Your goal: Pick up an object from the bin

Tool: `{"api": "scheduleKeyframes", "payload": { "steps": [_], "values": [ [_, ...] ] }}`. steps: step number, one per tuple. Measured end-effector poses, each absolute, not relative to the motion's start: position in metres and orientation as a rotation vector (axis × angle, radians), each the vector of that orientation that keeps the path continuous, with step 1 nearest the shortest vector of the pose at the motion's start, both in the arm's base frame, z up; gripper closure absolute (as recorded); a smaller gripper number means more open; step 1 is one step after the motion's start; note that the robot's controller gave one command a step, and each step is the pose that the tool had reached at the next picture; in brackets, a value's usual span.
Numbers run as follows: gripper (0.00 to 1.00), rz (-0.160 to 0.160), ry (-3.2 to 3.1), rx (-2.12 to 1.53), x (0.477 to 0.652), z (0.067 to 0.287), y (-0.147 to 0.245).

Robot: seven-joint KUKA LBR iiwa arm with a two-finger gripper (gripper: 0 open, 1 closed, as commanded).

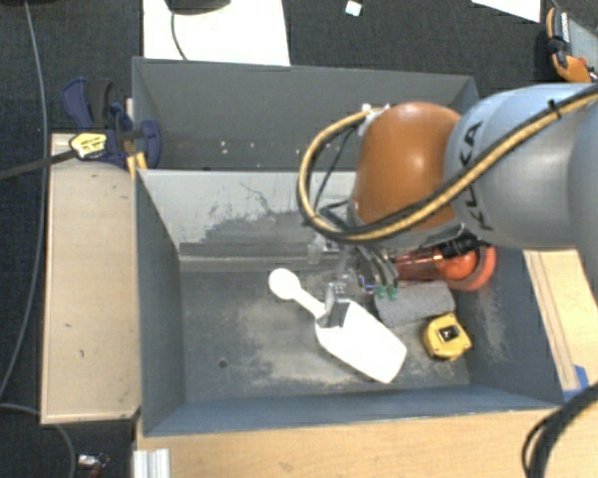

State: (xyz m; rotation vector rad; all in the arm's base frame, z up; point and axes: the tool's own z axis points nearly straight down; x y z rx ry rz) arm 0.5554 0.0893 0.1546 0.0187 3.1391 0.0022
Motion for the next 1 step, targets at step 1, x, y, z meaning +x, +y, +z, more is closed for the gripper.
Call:
{"api": "scheduleKeyframes", "payload": {
  "steps": [1],
  "values": [
    [0.00,0.002,3.139,0.019,0.5554,0.1546,0.0893]
  ]
}}
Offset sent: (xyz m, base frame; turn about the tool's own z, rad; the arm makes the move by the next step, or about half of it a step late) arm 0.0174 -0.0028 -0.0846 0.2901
